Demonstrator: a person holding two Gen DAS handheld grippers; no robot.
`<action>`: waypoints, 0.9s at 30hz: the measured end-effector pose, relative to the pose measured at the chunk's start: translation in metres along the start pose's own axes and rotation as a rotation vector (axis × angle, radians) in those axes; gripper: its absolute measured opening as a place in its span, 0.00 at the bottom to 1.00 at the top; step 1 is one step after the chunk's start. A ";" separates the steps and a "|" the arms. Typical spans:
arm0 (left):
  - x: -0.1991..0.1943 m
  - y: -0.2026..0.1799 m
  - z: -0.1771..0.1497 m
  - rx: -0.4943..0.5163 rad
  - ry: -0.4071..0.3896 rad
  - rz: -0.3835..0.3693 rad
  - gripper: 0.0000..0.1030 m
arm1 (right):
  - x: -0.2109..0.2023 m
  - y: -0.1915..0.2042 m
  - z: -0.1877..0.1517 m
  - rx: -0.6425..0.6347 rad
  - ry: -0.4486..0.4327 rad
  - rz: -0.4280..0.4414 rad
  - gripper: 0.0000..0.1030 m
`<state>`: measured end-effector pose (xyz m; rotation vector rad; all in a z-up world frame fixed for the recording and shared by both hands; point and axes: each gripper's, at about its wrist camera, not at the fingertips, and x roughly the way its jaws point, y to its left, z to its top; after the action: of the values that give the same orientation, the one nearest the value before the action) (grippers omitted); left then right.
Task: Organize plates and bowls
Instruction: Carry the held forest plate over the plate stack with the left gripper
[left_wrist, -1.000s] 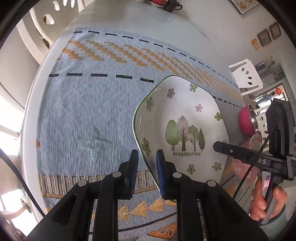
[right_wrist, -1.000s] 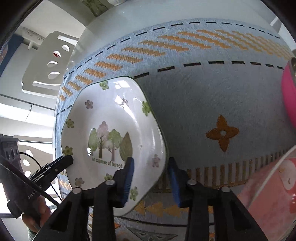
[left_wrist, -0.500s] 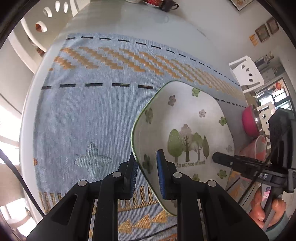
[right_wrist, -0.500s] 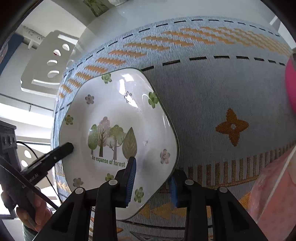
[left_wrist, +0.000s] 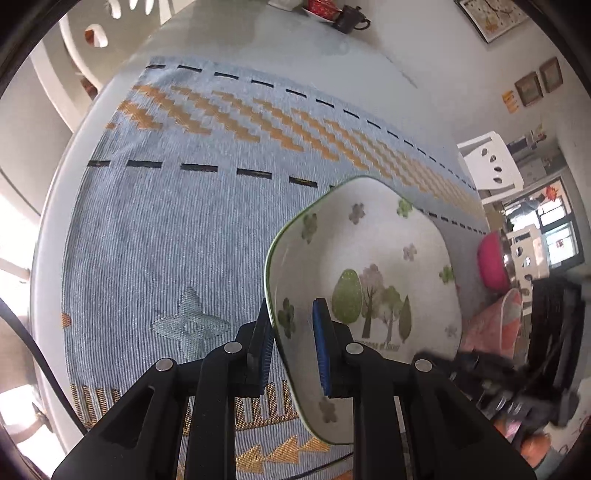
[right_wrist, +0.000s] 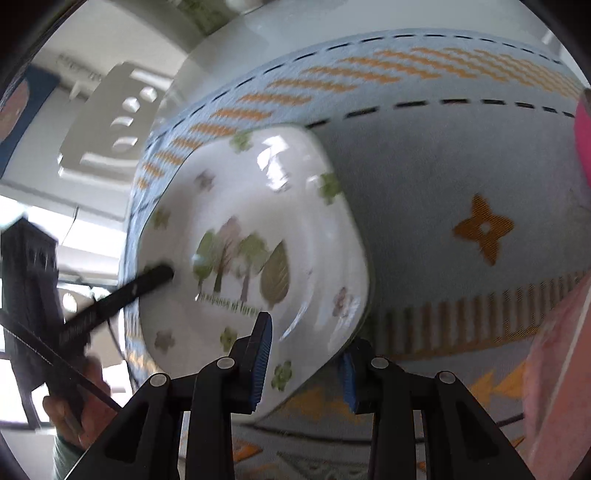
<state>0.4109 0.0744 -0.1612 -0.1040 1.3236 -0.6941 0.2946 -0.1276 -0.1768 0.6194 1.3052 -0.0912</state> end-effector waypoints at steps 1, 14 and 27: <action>-0.001 0.000 -0.001 -0.002 0.003 -0.005 0.16 | 0.001 0.003 -0.003 -0.017 0.008 0.001 0.32; 0.006 -0.017 -0.020 0.043 0.010 0.040 0.16 | -0.002 -0.008 0.020 -0.013 -0.072 -0.033 0.30; -0.016 -0.021 -0.017 0.050 -0.054 0.072 0.16 | -0.021 0.006 -0.005 -0.115 -0.140 0.026 0.26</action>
<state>0.3853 0.0709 -0.1429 -0.0344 1.2511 -0.6581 0.2866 -0.1264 -0.1556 0.5230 1.1583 -0.0371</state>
